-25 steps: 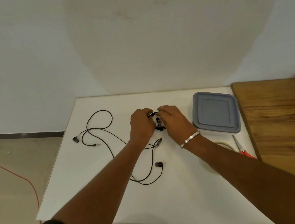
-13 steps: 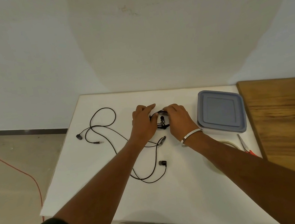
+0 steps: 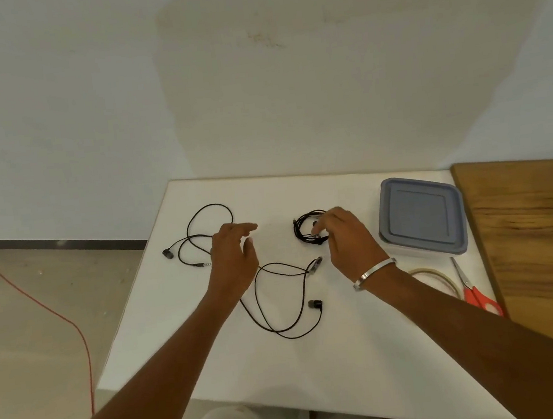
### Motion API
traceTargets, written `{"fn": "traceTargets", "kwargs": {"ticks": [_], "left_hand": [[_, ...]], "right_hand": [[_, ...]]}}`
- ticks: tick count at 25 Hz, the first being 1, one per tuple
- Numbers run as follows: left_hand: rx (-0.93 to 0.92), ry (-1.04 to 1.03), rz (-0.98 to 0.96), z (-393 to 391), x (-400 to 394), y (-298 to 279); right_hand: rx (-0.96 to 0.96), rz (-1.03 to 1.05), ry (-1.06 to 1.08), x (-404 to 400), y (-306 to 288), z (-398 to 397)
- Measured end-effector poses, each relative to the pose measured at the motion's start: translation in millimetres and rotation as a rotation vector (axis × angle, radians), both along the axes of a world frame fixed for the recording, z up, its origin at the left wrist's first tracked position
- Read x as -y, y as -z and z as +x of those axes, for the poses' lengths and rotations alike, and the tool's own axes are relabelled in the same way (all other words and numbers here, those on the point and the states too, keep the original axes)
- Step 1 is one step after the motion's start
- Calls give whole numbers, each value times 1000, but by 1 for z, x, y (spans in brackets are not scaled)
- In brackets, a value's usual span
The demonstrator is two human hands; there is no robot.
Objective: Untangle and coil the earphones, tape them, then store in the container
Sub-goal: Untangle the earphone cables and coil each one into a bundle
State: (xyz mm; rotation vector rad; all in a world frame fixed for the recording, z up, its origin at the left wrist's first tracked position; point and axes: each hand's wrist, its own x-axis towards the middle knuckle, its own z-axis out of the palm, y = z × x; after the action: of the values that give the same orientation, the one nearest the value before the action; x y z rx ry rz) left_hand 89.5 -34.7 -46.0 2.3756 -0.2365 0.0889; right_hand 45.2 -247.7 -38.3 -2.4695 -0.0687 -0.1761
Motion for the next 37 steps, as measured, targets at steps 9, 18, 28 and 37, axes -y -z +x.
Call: {"fn": "traceTargets", "kwargs": {"ticks": [9,18,28,37], "left_hand": [[70,-95,274,-39,-62,7],[-101,-117,241,-19,-96,7],[-17,-127,312,-37,-83,9],[56,-67,174,-59,-48,15]], "right_hand": [[-20,-306,-295,-63,1,-58],[-123,-368,-366,-97,15,-62],[-29,-267,-56,-83,15,-59],[-278,-252,98,-48,12,-48]]}}
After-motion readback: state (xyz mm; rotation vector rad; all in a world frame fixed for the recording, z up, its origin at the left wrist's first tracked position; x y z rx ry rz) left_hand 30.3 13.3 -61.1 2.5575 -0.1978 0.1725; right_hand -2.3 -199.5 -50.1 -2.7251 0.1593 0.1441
